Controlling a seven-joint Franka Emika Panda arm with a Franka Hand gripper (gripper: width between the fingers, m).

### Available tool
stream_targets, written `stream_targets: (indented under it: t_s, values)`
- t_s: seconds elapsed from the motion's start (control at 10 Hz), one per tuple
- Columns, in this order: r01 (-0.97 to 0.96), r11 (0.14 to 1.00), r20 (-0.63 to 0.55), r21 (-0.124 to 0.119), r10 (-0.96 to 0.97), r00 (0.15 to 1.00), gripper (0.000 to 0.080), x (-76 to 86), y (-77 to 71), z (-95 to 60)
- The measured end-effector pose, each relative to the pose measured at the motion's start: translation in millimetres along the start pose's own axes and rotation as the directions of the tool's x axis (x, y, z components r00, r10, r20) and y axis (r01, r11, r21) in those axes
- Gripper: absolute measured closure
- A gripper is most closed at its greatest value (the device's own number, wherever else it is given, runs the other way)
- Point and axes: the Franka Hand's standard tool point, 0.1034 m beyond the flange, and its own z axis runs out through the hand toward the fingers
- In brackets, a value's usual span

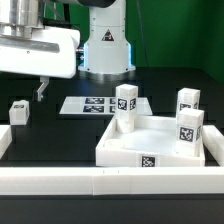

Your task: Assemble square table

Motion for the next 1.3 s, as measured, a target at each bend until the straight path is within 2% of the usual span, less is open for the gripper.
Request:
stream_targets:
  t_s: [0.2,0.3,0.4,0.6,0.7,0.8,1.0,1.1,1.2,1.3]
  values:
    - [0.161,0.987,0.027,-0.017,-0.161,0.987,0.0151,-33.5,21.3,8.4]
    - [0.197,0.980,0.041,0.000,-0.197,0.980,0.0151,-38.9,26.4,9.8]
    - [0.189,0.982,0.047,0.012,-0.189,0.981,0.0151,-36.4,25.5,9.4]
    - [0.178,0.984,0.054,0.012,-0.178,0.983,0.0151,-35.9,22.9,10.4]
    - [0.157,0.987,0.069,0.027,-0.158,0.985,0.0151,-36.2,18.2,11.8]
    - [0.150,0.987,0.110,0.056,-0.156,0.982,0.0151,-34.9,9.6,14.0]
    - [0.151,0.981,0.222,0.121,-0.175,0.959,0.0151,-36.8,4.0,20.6]
    - [0.137,0.981,0.272,0.135,-0.170,0.947,0.0151,-37.7,7.1,23.6]
    - [0.113,0.986,0.302,0.127,-0.146,0.942,0.0151,-39.3,13.5,27.2]
    - [0.065,0.989,0.370,0.131,-0.109,0.923,0.0151,-45.2,13.7,29.9]
